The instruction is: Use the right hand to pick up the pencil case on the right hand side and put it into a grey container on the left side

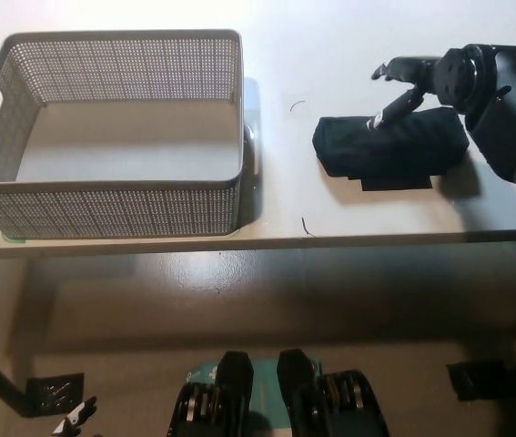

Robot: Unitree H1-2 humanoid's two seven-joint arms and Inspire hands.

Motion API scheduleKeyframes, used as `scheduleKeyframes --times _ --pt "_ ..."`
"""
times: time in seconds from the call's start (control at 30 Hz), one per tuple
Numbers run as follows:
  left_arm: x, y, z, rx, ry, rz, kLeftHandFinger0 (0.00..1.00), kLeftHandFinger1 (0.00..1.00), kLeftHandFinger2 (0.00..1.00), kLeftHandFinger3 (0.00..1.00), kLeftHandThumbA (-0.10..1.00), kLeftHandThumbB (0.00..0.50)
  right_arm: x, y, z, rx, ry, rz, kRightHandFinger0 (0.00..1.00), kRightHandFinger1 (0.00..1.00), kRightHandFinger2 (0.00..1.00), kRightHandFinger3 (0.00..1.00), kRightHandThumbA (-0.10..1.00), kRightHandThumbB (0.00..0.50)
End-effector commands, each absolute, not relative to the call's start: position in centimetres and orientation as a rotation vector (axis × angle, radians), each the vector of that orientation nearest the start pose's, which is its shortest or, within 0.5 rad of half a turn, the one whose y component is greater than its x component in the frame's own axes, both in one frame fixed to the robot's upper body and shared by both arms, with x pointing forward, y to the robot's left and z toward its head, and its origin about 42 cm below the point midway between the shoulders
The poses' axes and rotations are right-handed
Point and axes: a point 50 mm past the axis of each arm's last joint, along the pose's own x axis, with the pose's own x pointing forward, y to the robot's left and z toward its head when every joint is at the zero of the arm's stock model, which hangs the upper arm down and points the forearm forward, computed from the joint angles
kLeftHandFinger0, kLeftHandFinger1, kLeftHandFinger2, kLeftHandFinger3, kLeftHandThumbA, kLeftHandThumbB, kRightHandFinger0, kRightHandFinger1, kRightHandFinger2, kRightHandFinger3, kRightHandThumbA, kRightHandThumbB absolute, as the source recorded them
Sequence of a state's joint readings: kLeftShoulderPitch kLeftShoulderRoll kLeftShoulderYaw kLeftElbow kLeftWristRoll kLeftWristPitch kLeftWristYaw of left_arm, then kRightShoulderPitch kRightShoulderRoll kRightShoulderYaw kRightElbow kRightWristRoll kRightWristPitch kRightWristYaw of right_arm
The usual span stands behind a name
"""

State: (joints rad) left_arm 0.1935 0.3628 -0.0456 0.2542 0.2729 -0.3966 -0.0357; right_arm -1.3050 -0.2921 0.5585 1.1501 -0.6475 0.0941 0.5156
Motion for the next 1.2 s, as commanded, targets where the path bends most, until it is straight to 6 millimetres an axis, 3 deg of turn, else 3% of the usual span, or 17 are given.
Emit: scheduleKeyframes --times 0.0,0.17,0.27,0.4,0.5,0.73,0.93,1.17 --pt "19.5 34.0 3.4 0.627 0.021 -0.236 1.00 1.00 1.00 1.00 1.00 0.290 59.8 -19.9 38.1 -1.451 0.169 0.416 1.00 1.00 1.00 1.00 0.77 0.500" --pt "19.8 33.9 3.5 0.628 0.017 -0.241 1.00 1.00 1.00 1.00 1.00 0.290 59.7 -20.1 36.9 -1.431 0.195 0.424 1.00 1.00 1.00 1.00 0.77 0.500" --pt "20.0 33.9 3.7 0.625 0.006 -0.242 1.00 1.00 1.00 1.00 1.00 0.271 59.7 -20.0 35.5 -1.430 0.201 0.436 1.00 1.00 1.00 1.00 0.81 0.500" --pt "20.2 33.9 3.8 0.632 0.000 -0.242 1.00 1.00 1.00 1.00 1.00 0.277 59.5 -19.4 33.8 -1.387 0.213 0.458 1.00 1.00 1.00 1.00 0.79 0.500" --pt "20.3 33.8 3.9 0.633 0.002 -0.245 1.00 1.00 1.00 1.00 1.00 0.288 59.2 -19.3 31.7 -1.370 0.224 0.475 1.00 1.00 1.00 1.00 0.79 0.500" --pt "20.4 33.8 3.9 0.624 -0.008 -0.248 1.00 1.00 1.00 1.00 1.00 0.300 57.6 -18.1 24.6 -1.365 0.301 0.525 1.00 1.00 1.00 1.00 0.80 0.500" --pt "20.8 33.7 4.1 0.629 -0.019 -0.260 1.00 1.00 1.00 1.00 1.00 0.311 56.3 -18.0 20.8 -1.331 0.349 0.552 1.00 1.00 1.00 1.00 0.79 0.500" --pt "21.2 33.8 4.5 0.631 -0.031 -0.264 1.00 1.00 1.00 1.00 1.00 0.314 55.8 -18.1 19.5 -1.334 0.333 0.552 1.00 1.00 1.00 1.00 0.79 0.500"
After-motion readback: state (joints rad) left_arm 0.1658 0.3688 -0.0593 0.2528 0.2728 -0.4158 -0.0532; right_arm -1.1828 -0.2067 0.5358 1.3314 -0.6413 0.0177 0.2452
